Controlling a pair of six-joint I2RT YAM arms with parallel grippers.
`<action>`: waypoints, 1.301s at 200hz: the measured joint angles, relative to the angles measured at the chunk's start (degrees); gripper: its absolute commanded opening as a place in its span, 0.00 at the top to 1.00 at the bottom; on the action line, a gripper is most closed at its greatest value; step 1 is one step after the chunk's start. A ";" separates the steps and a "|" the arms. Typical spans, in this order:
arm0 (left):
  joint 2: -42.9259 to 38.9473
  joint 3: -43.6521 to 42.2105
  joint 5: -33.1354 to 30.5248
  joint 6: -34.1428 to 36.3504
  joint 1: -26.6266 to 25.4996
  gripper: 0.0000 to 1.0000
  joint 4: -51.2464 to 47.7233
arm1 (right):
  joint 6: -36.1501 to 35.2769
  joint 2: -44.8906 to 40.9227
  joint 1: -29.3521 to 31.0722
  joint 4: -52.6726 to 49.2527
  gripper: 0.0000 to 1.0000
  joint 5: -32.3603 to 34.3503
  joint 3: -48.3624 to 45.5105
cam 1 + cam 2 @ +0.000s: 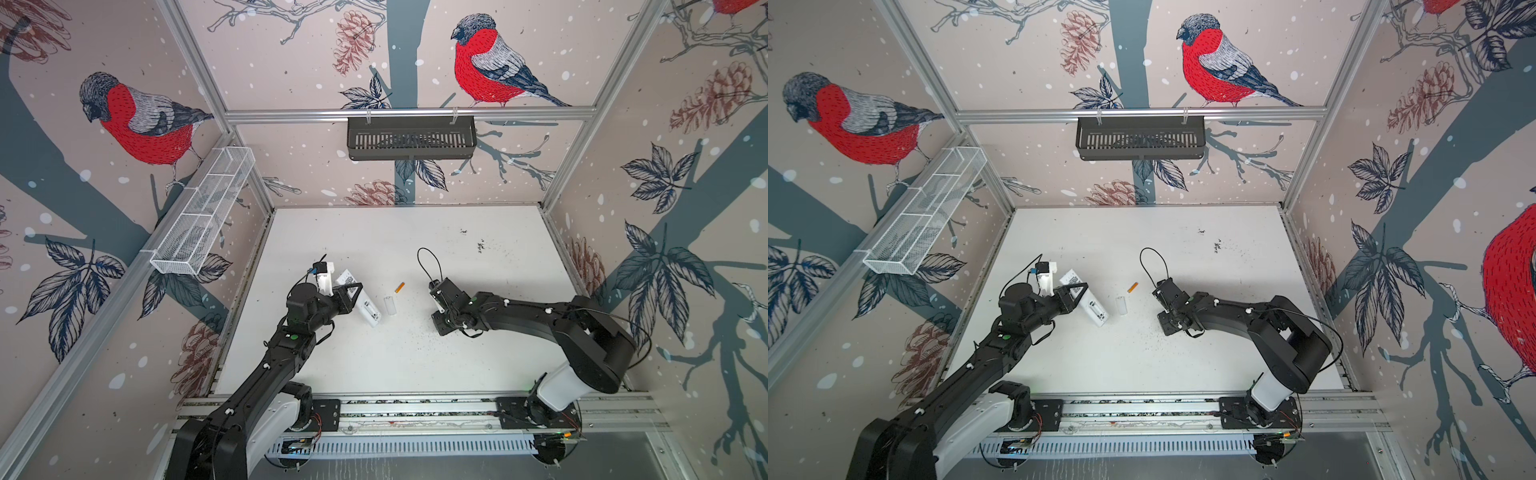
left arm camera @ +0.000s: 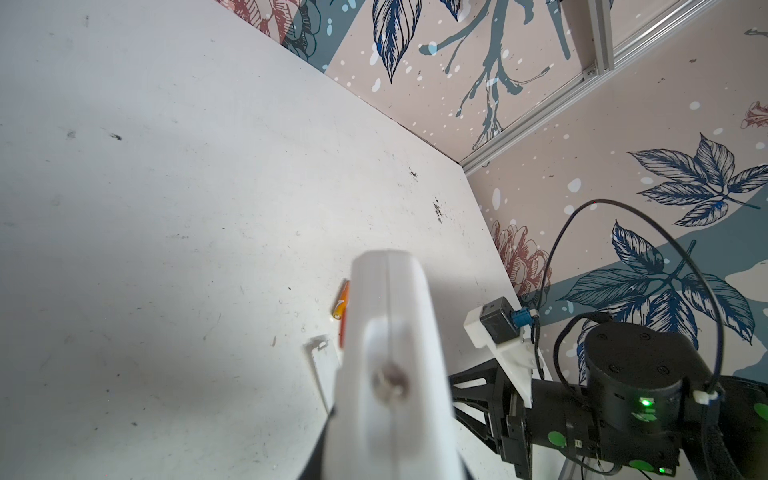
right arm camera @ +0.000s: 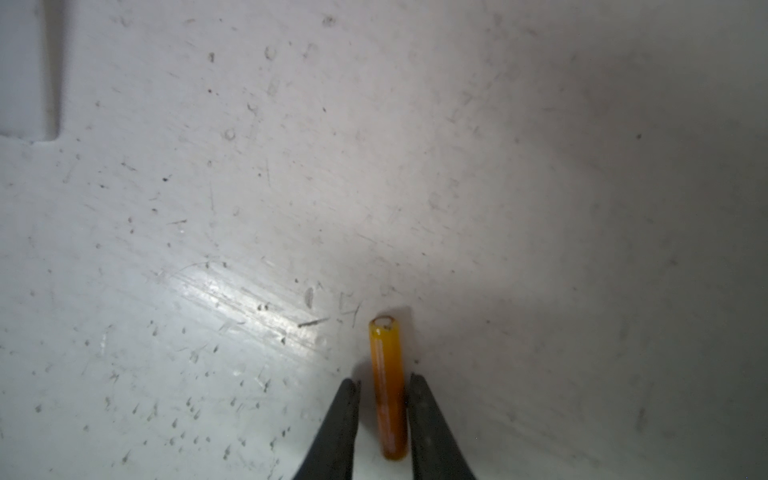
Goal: Load the batteries into the remote control
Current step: 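Lift the orange battery with the right gripper and carry it toward the remote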
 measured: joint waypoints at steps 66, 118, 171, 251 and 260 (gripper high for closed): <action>0.39 0.00 0.02 0.00 0.00 1.00 0.00 | -0.07 -0.70 0.57 0.11 0.73 0.63 -0.70; 0.39 0.00 0.00 0.00 0.00 1.00 0.00 | -0.20 -1.29 0.66 -1.20 0.78 0.42 -0.83; 0.35 0.00 0.02 -0.04 0.00 1.00 0.00 | -0.22 -1.49 0.74 -1.95 0.87 0.09 -0.83; 0.59 -1.29 4.76 -2.91 0.00 1.00 4.02 | -4.74 -7.74 5.99 -0.85 0.87 -3.93 0.87; 0.90 -1.64 5.99 -3.93 0.00 1.00 5.18 | -4.92 -8.46 6.91 -0.04 0.87 -4.59 1.31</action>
